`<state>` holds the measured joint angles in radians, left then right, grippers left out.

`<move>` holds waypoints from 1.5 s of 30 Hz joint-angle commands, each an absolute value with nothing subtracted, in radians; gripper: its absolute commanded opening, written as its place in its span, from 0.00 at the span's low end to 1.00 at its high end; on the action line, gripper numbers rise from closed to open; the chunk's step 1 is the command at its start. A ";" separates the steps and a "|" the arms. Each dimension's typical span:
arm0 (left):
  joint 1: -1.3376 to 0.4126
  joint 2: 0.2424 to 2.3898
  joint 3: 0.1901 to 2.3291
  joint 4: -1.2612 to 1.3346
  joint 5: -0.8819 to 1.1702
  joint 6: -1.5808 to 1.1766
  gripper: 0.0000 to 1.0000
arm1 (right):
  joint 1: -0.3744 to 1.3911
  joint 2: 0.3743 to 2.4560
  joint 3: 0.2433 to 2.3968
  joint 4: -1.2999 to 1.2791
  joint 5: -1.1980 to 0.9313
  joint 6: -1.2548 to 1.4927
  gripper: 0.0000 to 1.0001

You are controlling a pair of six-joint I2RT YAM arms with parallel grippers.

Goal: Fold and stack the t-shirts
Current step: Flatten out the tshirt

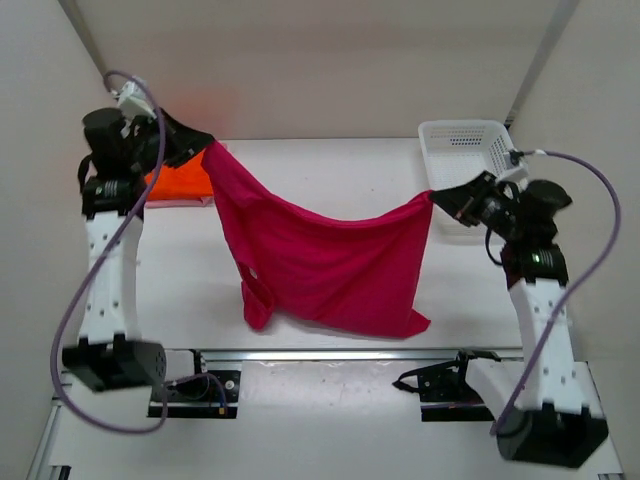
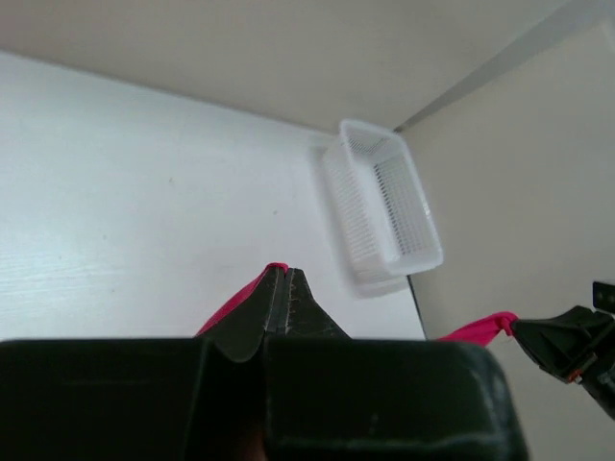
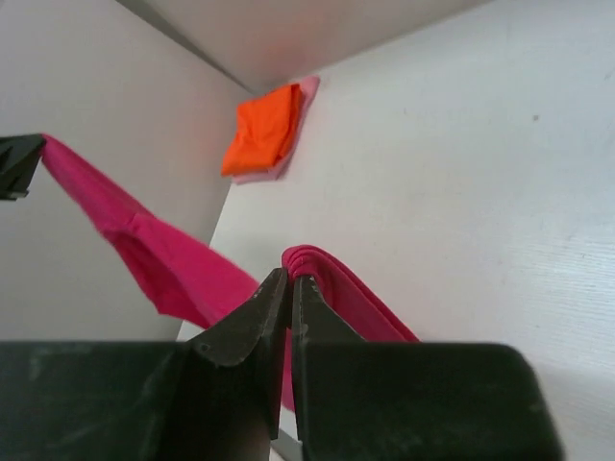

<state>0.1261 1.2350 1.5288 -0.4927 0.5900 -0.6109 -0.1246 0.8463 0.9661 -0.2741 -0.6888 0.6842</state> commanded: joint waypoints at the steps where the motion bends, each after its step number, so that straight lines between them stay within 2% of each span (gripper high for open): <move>1: 0.080 1.385 1.667 -0.466 0.565 -0.569 0.00 | -0.088 1.047 1.056 -0.104 -0.771 0.692 0.00; 2: 0.074 1.419 1.708 -0.478 0.551 -0.565 0.00 | -0.071 1.124 1.096 -0.119 -0.773 0.678 0.00; 5: 0.074 1.586 2.013 -0.579 0.534 -0.540 0.00 | -0.012 1.273 1.372 -0.259 -0.700 0.565 0.00; 7: 0.095 1.684 2.217 -0.609 0.560 -0.572 0.00 | 0.012 1.406 1.635 -0.378 -0.658 0.480 0.00; 9: 0.138 1.704 2.256 -0.547 0.622 -0.645 0.00 | 0.028 1.492 1.804 -0.472 -0.629 0.416 0.00; 11: 0.188 1.655 2.188 -0.444 0.673 -0.716 0.00 | 0.029 1.567 1.961 -0.567 -0.624 0.388 0.00; 14: 0.209 1.617 2.152 -0.403 0.706 -0.724 0.00 | 0.005 1.611 2.034 -0.618 -0.612 0.357 0.00; 18: 0.151 1.562 2.019 -0.474 0.695 -0.617 0.00 | -0.041 1.562 1.863 -0.554 -0.640 0.341 0.00; 21: 0.053 1.415 1.777 -0.546 0.582 -0.504 0.00 | -0.072 1.474 1.559 -0.410 -0.676 0.371 0.01; 24: -0.044 1.234 1.333 -0.505 0.491 -0.488 0.00 | -0.104 1.408 1.216 -0.325 -0.712 0.394 0.00; 27: -0.119 1.074 1.000 -0.509 0.398 -0.488 0.00 | -0.094 1.350 0.983 -0.325 -0.678 0.388 0.00; 30: -0.140 0.980 0.771 -0.524 0.333 -0.492 0.00 | -0.055 1.287 0.806 -0.311 -0.609 0.408 0.00; 36: -0.049 0.873 0.592 -0.627 0.331 -0.419 0.00 | -0.029 1.224 0.626 -0.389 -0.469 0.420 0.00; 42: -0.161 0.870 0.609 -0.673 0.264 -0.440 0.00 | -0.083 1.194 0.574 -0.497 -0.377 0.371 0.00; 45: -0.091 0.855 0.615 -0.693 0.320 -0.411 0.00 | -0.104 1.169 0.594 -0.551 -0.333 0.356 0.00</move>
<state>-0.1322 0.8753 0.5846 -0.6666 0.3096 -0.4419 -0.0864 1.2072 0.5793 -0.5022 -0.4072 0.3885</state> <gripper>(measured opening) 0.022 0.022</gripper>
